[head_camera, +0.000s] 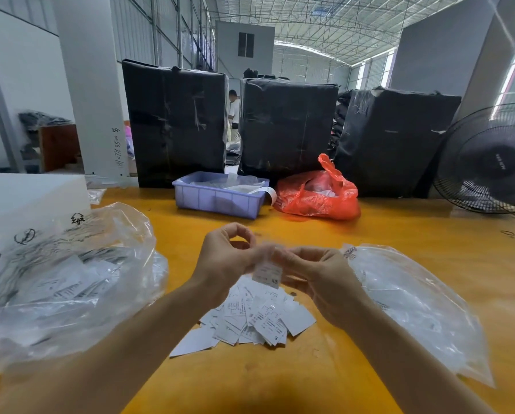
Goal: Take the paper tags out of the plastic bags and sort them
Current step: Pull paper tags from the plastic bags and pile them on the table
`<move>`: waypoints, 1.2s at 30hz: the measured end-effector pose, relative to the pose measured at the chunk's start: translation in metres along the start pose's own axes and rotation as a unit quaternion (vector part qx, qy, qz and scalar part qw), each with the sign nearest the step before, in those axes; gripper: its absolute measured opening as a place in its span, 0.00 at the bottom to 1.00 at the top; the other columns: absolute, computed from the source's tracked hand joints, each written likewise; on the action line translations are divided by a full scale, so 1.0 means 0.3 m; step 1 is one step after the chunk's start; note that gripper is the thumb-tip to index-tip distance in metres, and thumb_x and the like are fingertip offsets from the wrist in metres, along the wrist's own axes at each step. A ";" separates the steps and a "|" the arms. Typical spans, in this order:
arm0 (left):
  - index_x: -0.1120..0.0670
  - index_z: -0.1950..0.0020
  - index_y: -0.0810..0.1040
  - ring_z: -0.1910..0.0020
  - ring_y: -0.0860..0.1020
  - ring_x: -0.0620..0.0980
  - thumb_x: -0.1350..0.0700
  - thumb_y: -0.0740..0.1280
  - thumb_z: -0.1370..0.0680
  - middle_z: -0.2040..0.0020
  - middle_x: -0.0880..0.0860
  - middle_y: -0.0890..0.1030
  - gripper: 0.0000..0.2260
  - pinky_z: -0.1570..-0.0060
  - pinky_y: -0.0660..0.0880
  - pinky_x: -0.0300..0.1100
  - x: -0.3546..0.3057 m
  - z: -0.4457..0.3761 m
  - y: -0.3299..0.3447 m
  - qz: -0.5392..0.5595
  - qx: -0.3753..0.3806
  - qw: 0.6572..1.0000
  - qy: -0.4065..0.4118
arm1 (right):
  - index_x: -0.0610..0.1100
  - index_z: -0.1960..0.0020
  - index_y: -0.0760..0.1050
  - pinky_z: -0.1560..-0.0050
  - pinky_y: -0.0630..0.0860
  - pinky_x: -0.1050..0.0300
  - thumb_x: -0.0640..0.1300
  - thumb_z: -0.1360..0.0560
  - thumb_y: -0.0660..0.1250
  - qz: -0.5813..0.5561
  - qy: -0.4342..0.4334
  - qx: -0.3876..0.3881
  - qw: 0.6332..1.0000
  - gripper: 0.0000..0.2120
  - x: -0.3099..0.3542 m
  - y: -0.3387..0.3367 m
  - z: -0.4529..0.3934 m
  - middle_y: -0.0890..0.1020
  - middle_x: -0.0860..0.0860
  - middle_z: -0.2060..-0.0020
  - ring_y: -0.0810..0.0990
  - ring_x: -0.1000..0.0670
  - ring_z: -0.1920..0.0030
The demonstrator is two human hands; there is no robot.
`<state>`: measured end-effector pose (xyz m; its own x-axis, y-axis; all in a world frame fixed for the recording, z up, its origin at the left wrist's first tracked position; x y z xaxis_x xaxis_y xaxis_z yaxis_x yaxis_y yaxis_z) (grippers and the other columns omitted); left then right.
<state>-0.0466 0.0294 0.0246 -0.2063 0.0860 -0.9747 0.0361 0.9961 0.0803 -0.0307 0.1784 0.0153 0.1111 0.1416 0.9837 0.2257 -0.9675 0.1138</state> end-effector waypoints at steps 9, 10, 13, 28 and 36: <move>0.61 0.57 0.80 0.62 0.83 0.49 0.51 0.75 0.39 0.60 0.56 0.84 0.17 0.62 0.79 0.37 0.017 0.037 0.055 -0.016 0.090 0.995 -0.051 | 0.41 0.62 0.84 0.63 0.80 0.58 0.46 0.36 0.72 0.093 -0.125 -0.104 0.982 0.08 0.009 -0.047 0.015 0.85 0.45 0.66 0.84 0.48 0.65; 0.60 0.59 0.80 0.62 0.83 0.48 0.54 0.75 0.37 0.61 0.55 0.84 0.13 0.62 0.79 0.36 0.020 0.037 0.056 -0.040 0.084 0.995 -0.043 | 0.42 0.62 0.84 0.61 0.80 0.55 0.46 0.35 0.72 0.103 -0.127 -0.108 0.981 0.08 0.009 -0.048 0.015 0.85 0.45 0.66 0.84 0.47 0.64; 0.64 0.59 0.80 0.65 0.83 0.47 0.61 0.71 0.29 0.64 0.56 0.84 0.05 0.63 0.79 0.35 0.036 0.023 0.049 -0.012 0.057 0.996 -0.062 | 0.40 0.62 0.83 0.54 0.80 0.52 0.44 0.29 0.69 0.092 -0.085 -0.104 0.987 0.08 0.002 -0.057 0.008 0.85 0.42 0.63 0.83 0.45 0.61; 0.61 0.56 0.80 0.66 0.77 0.46 0.56 0.73 0.37 0.65 0.54 0.81 0.13 0.66 0.76 0.34 0.047 0.019 0.040 0.132 -0.021 0.985 -0.106 | 0.34 0.59 0.81 0.58 0.81 0.55 0.42 0.39 0.73 -0.089 0.035 -0.115 0.989 0.12 -0.051 -0.059 0.012 0.84 0.41 0.63 0.83 0.45 0.61; 0.62 0.53 0.75 0.67 0.83 0.47 0.63 0.65 0.22 0.65 0.55 0.85 0.02 0.69 0.78 0.35 0.003 0.011 0.036 0.181 -0.066 0.980 -0.052 | 0.38 0.65 0.83 0.63 0.79 0.62 0.46 0.34 0.71 -0.069 0.026 -0.097 0.993 0.10 -0.054 -0.043 0.033 0.85 0.42 0.61 0.85 0.46 0.60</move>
<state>-0.0432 0.0401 0.0240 -0.1021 0.4387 -0.8928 -0.0393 0.8950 0.4443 -0.0259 0.1907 -0.0034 0.0411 0.2689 0.9623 0.0439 -0.9627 0.2671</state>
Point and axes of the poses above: each hand's wrist, its own z-axis away from the middle knuckle, its own y-axis out of the palm, x = y × z, the point moved 4 cm from there along -z, towards the middle knuckle
